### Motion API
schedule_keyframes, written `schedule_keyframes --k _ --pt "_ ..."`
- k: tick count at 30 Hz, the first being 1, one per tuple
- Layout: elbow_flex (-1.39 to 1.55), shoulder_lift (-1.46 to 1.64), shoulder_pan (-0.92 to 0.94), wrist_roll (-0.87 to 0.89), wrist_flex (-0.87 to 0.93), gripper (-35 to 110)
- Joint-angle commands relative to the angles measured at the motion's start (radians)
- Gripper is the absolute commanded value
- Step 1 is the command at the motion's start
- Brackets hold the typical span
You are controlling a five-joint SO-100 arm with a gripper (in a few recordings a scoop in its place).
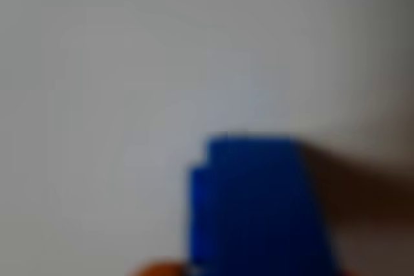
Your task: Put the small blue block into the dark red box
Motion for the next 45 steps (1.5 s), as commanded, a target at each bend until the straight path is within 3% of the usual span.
schedule_keyframes --k 1,8,11,18,22,27,30,37,45 --pt "-0.035 0.097 0.014 -0.017 0.097 0" --pt "-0.129 0.348 0.173 -0.204 0.515 1" --pt "-0.060 0.528 0.318 -0.370 0.569 1" --pt "0.127 0.957 0.799 -0.818 0.617 0" --pt "0.060 1.020 1.147 -1.108 0.689 0" --pt "-0.081 0.850 1.480 -1.388 0.678 0" --pt "-0.084 0.799 1.617 -1.476 0.555 0" --pt "-0.202 0.505 1.859 -1.565 0.373 0" --pt "-0.578 -0.052 2.025 -1.634 0.321 0"
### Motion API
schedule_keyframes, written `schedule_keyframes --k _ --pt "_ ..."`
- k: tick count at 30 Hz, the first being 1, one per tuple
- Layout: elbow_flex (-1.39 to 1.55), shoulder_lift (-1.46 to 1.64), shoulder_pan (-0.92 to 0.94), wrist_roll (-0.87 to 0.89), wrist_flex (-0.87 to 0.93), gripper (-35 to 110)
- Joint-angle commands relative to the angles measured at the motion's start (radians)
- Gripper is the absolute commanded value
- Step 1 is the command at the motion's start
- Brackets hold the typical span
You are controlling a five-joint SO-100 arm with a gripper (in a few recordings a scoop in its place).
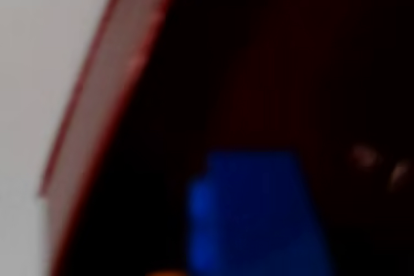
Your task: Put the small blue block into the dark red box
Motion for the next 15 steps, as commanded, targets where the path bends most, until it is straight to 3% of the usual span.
schedule_keyframes --k 1,10,15 --pt "-0.192 -0.204 0.083 -0.021 -0.003 0" --pt "-0.655 -0.617 0.123 -0.021 0.206 18" --pt "-0.632 -0.552 0.084 -0.040 0.239 19"
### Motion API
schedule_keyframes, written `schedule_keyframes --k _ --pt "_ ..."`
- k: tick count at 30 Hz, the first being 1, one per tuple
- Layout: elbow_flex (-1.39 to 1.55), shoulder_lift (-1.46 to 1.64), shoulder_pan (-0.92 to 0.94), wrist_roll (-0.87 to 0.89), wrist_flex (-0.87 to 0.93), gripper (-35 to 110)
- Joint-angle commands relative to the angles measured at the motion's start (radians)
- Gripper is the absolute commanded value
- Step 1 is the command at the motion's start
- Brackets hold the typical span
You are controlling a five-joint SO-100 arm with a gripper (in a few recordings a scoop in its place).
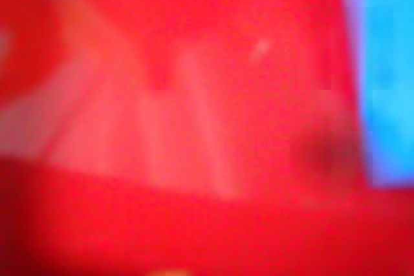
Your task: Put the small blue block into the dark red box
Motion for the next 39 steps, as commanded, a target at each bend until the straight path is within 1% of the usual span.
schedule_keyframes --k 1,7,10,12,15,17,19,22,25,28,33,39 --pt "0.025 0.143 -0.035 -0.017 0.021 19" --pt "0.328 0.569 -0.138 -0.083 0.021 16" --pt "0.560 0.819 -0.195 -0.077 -0.006 14" --pt "0.739 1.006 -0.242 -0.081 -0.058 13" --pt "1.003 1.316 -0.333 -0.046 -0.121 13" --pt "1.152 1.529 -0.405 -0.011 -0.141 9" --pt "1.266 1.738 -0.485 0.028 -0.130 2" --pt "1.356 1.968 -0.641 0.075 -0.078 0" --pt "1.427 2.094 -0.801 0.078 -0.071 0" --pt "1.502 2.172 -0.928 0.038 -0.078 0" --pt "1.632 2.318 -1.075 -0.055 -0.092 0" --pt "1.750 2.319 -1.243 -0.189 -0.133 0"
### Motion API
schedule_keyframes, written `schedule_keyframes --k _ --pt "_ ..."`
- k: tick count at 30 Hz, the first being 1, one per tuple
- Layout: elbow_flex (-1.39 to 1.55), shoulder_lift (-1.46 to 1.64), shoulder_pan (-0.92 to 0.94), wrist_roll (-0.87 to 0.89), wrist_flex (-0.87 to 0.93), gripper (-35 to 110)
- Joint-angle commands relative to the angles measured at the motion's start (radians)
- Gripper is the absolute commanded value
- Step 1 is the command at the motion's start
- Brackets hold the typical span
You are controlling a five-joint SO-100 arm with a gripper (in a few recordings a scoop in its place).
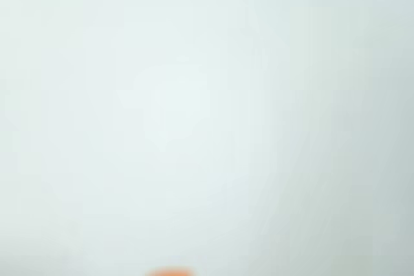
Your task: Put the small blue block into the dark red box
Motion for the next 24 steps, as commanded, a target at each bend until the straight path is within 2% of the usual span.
schedule_keyframes --k 1,5,11,24 --pt "0.067 0.012 -0.112 -0.060 -0.029 0" --pt "0.160 0.020 -0.241 -0.166 -0.060 0" --pt "0.318 0.064 -0.347 -0.196 -0.077 0" --pt "0.359 0.064 -0.405 -0.184 -0.092 0"
